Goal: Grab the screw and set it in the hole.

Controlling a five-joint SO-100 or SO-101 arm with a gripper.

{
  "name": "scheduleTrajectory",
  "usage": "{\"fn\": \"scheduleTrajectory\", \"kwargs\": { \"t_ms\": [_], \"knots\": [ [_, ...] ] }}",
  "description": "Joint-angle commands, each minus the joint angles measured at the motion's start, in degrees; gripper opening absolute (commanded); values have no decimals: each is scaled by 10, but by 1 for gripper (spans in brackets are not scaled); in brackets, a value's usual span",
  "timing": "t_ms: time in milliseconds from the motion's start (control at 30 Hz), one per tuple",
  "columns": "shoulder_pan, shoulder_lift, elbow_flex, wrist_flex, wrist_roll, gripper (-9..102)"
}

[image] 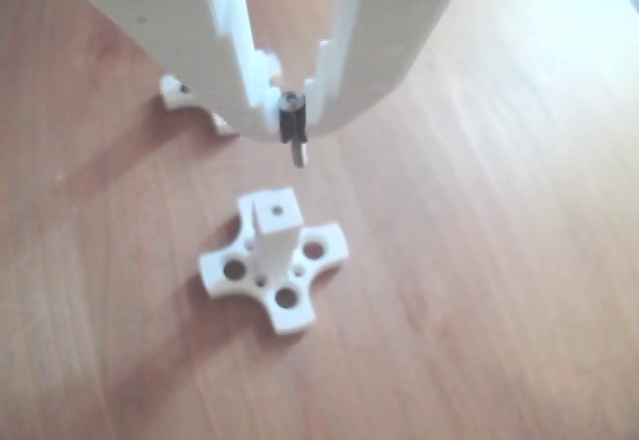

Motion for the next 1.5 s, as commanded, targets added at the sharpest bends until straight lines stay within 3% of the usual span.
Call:
{"fn": "scheduleTrajectory", "kwargs": {
  "t_ms": [0,767,1467],
  "knots": [
    [-22,20,-55,9,6,-4],
    [-153,21,-45,43,54,-4],
    [-171,-17,-45,32,65,-4]
  ]
}}
